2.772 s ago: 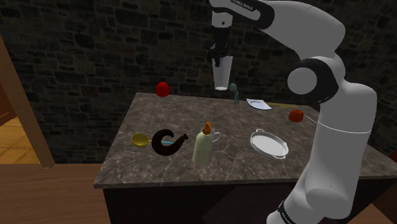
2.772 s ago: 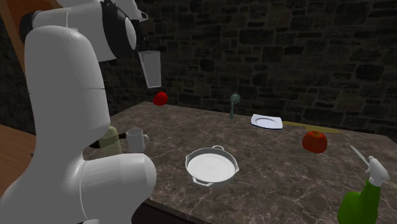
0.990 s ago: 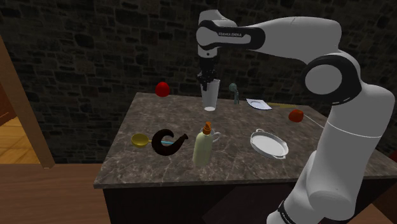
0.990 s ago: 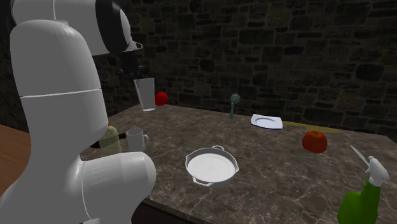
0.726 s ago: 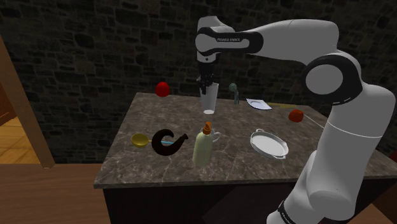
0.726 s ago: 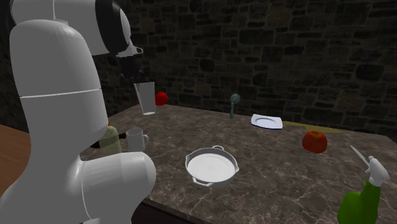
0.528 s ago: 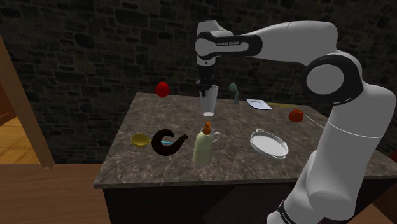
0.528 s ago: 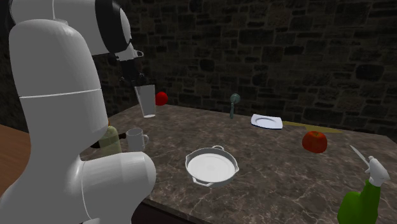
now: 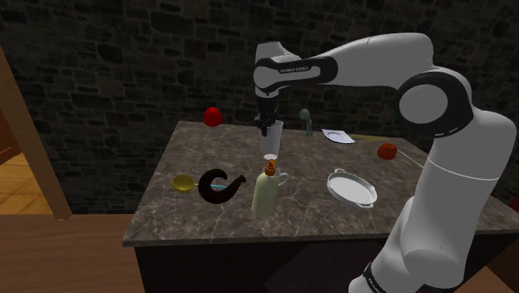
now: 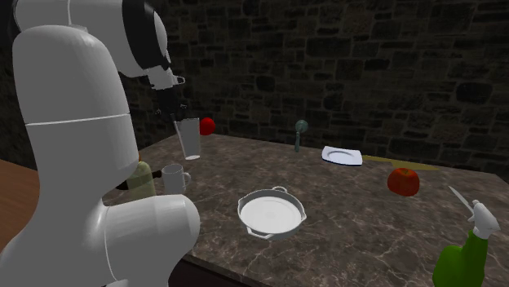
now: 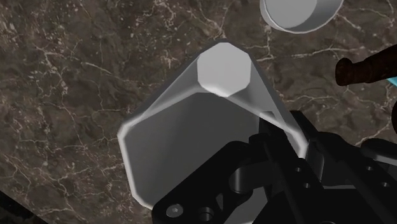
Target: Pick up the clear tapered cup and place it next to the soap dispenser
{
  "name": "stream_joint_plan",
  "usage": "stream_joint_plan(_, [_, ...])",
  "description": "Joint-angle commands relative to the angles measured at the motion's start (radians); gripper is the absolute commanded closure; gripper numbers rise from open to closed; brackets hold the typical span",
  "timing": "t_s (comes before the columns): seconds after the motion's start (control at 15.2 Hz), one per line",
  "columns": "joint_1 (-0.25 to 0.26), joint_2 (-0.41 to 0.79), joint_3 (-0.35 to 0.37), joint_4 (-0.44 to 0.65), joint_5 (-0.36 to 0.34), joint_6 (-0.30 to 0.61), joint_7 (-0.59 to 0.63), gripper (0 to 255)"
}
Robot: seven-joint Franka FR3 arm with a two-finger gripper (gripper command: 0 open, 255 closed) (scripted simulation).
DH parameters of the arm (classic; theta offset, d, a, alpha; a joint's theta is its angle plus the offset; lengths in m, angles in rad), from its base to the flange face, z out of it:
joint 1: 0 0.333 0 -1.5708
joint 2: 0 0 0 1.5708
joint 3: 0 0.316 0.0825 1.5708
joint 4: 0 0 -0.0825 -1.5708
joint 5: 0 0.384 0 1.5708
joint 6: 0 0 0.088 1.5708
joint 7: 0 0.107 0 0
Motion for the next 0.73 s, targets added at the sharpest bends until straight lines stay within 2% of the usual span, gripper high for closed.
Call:
stream_joint_plan(0.0, [0.0,0.003,0.0,-0.023,0.0,0.027,0.003,255])
stream_joint_plan(0.66, [-0.003,0.033,0.001,-0.119,0.002,0.152,0.015,255])
